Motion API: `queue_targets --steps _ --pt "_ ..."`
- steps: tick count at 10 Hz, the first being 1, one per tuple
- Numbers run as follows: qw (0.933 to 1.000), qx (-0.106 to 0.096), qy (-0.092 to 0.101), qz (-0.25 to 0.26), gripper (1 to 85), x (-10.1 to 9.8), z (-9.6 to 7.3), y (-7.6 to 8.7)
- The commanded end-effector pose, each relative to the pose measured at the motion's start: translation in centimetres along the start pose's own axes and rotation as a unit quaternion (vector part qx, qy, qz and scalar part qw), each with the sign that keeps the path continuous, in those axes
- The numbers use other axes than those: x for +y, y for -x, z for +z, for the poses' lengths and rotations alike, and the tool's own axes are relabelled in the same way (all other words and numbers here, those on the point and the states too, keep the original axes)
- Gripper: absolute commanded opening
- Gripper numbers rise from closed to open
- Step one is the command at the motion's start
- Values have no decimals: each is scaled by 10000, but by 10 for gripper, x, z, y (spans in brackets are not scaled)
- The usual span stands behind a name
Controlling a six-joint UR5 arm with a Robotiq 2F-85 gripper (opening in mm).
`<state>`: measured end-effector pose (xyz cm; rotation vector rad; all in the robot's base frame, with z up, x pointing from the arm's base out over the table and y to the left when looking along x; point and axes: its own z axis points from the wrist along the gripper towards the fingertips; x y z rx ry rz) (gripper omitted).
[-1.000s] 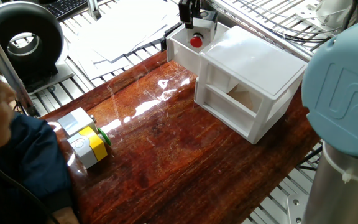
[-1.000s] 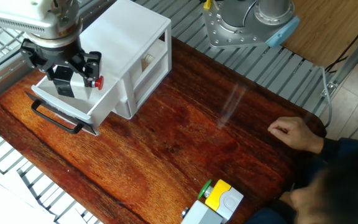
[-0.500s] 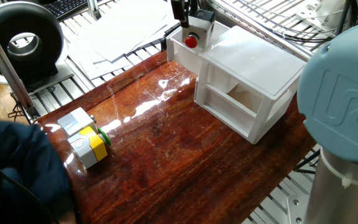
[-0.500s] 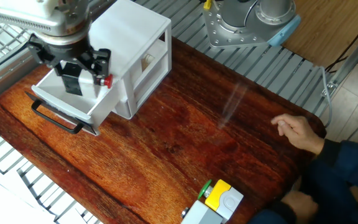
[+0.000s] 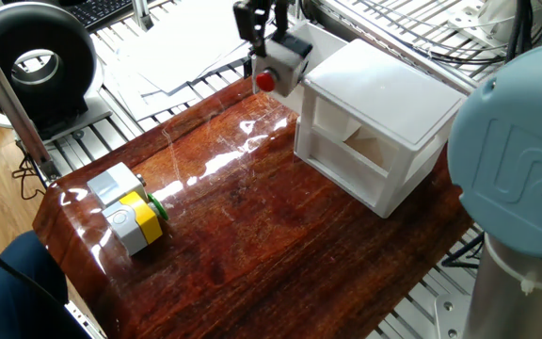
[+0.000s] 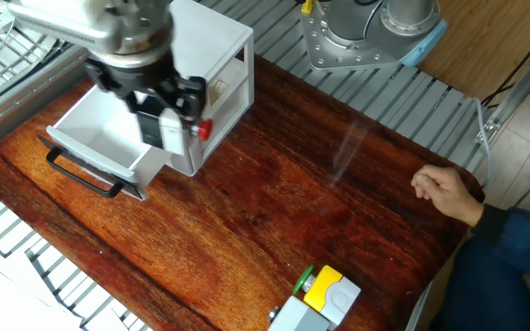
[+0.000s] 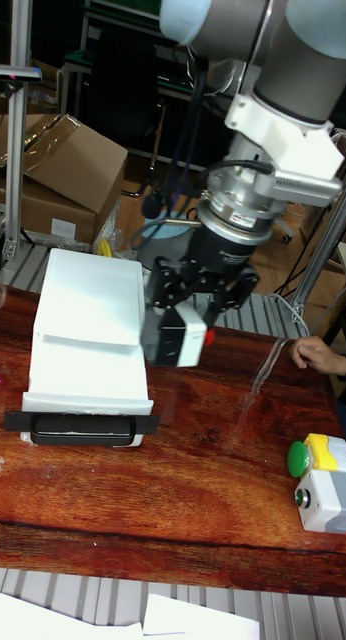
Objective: Take something out of a drawer
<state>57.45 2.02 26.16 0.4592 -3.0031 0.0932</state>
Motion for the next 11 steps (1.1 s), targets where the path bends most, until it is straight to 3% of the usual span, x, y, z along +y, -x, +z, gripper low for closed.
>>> queue_targets --steps 1,3,7,9,11 --pt "9965 -35 550 628 10 45 2 11" --pt "9901 -173 924 1042 10 75 14 35" --pt "9927 -285 753 899 10 59 61 80" --pt "9932 -328 805 781 10 55 95 105" --pt "9933 -305 879 687 10 55 123 115"
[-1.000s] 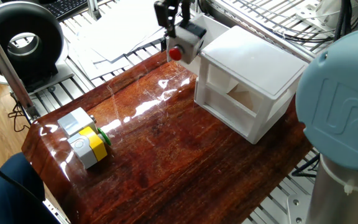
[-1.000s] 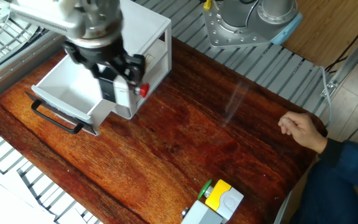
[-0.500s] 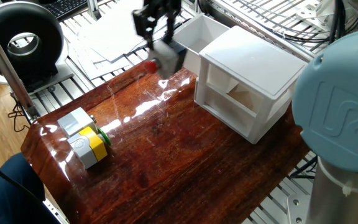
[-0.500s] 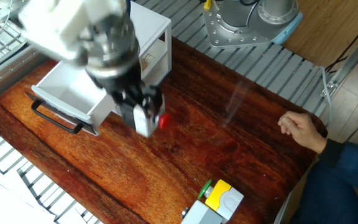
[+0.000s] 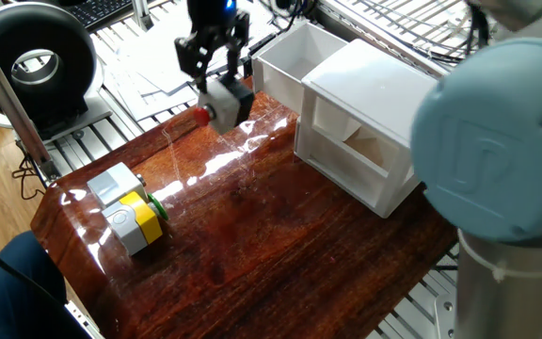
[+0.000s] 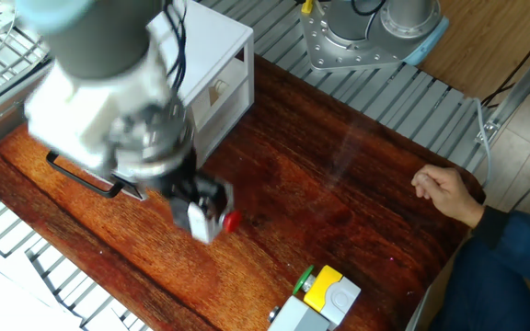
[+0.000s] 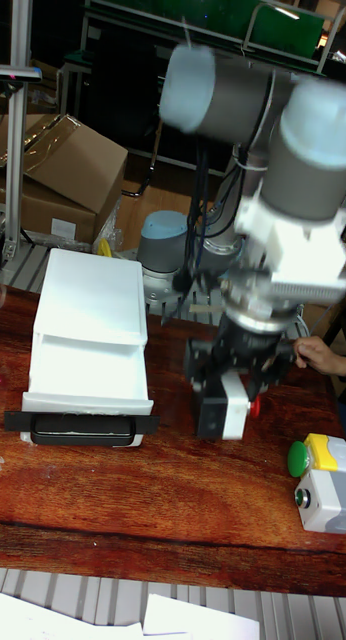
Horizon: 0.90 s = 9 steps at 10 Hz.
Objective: Take something out of a drawer
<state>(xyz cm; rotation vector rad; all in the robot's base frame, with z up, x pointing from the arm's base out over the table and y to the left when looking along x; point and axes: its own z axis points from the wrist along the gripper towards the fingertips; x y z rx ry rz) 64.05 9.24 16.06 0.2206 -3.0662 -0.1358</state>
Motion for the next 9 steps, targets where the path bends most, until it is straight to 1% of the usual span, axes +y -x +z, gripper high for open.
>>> queue_targets --steps 1,2,3,4,5,6,9 --pt "9997 86 153 -159 10 -1 43 15" --pt "9996 141 147 -219 10 -1 44 12" --pt "9994 148 18 -323 10 -8 46 12" --pt "9993 34 -80 -372 10 -14 49 18" --pt "9993 -145 -88 -346 10 -15 51 28" --pt "9993 -170 -76 -316 10 -15 53 29" --pt "9993 -163 -29 -342 10 -12 60 29"
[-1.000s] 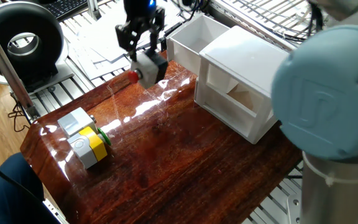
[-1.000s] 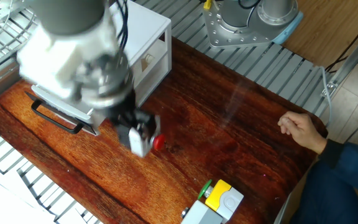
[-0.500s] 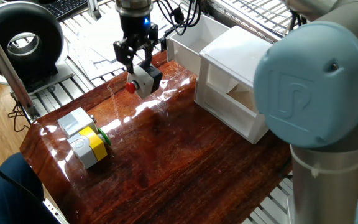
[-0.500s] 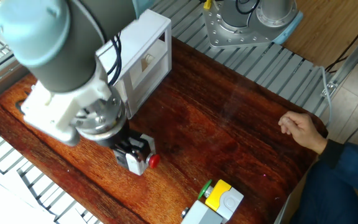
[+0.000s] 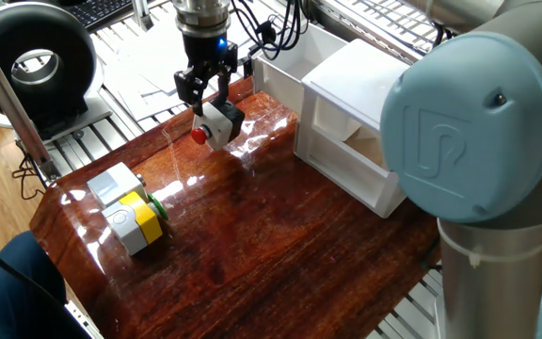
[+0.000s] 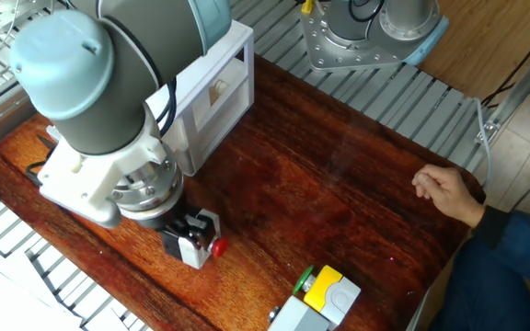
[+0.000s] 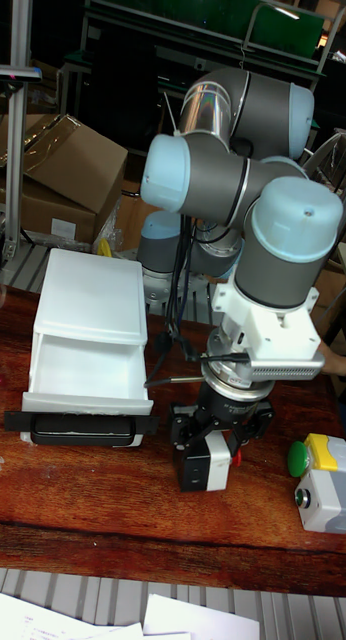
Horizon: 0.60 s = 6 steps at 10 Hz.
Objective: Take something out of a drawer
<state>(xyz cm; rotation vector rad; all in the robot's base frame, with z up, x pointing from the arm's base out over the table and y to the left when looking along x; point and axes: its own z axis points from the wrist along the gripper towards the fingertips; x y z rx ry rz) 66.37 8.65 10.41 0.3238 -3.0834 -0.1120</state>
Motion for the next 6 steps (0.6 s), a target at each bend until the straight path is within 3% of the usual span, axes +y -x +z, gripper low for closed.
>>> queue_targets --steps 1,4,6 --pt "9999 -89 54 -33 10 1 9 5" --pt "9997 -235 5 -110 10 1 12 11" --pt "9990 -445 30 -95 10 5 12 21"
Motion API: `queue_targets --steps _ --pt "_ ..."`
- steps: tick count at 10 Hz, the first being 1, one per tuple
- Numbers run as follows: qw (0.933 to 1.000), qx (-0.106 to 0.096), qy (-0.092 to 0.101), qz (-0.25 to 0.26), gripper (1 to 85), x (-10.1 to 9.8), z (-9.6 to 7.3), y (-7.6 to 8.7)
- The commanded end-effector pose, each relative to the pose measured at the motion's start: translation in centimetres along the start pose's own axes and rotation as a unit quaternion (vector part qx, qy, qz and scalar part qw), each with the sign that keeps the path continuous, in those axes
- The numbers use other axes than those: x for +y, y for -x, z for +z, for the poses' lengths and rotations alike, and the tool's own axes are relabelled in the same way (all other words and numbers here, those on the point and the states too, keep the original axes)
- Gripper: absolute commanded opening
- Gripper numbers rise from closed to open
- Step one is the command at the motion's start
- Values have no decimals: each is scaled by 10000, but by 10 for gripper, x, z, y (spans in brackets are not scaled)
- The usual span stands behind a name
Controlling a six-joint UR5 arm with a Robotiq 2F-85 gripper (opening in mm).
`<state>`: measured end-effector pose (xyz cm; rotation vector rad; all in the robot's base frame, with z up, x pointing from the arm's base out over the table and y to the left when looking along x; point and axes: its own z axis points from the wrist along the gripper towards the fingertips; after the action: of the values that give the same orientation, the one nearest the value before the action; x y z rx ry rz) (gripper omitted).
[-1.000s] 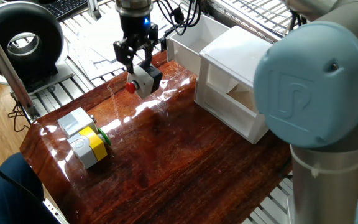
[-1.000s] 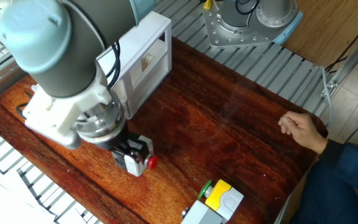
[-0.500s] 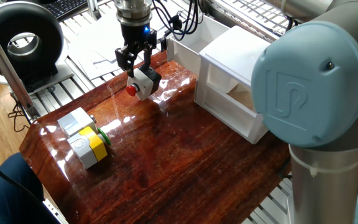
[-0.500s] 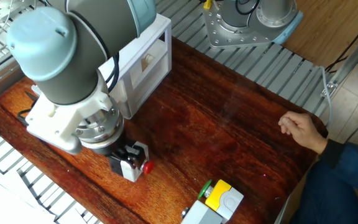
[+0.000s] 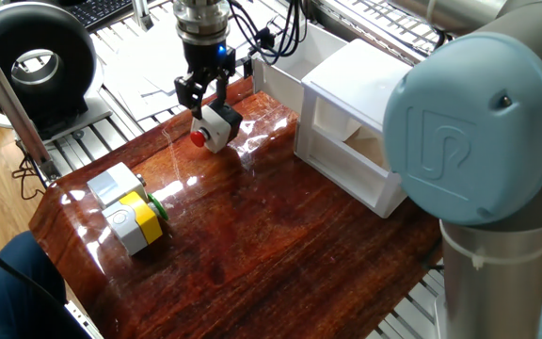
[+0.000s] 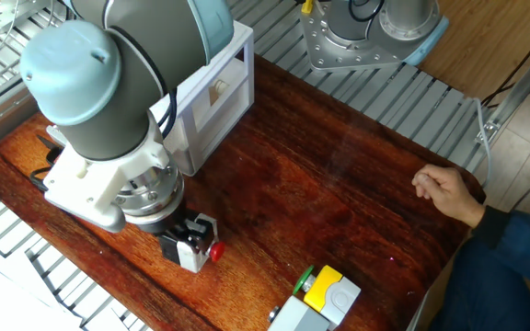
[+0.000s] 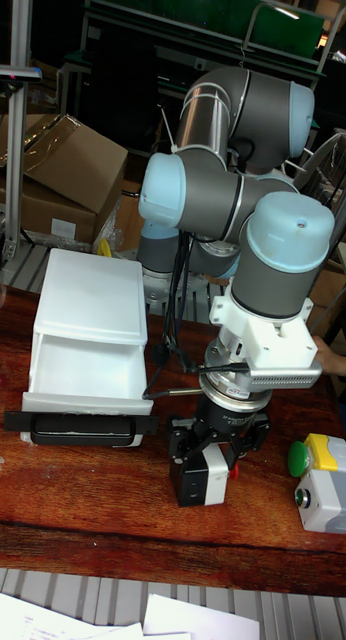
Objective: Take something out of a drawer
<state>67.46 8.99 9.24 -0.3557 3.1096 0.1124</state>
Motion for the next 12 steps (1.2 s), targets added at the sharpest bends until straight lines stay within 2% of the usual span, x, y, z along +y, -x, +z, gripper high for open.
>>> queue_targets --steps 1,3,5,9,12 --pt "9998 -197 51 1 10 4 1 9" --pt "9999 -117 -18 -47 43 1 1 5" --pt "9997 -168 -33 -177 127 1 0 8" --pt "9994 -187 -48 -285 210 0 -1 9" --pt "9991 -202 -78 -378 313 -1 -2 10"
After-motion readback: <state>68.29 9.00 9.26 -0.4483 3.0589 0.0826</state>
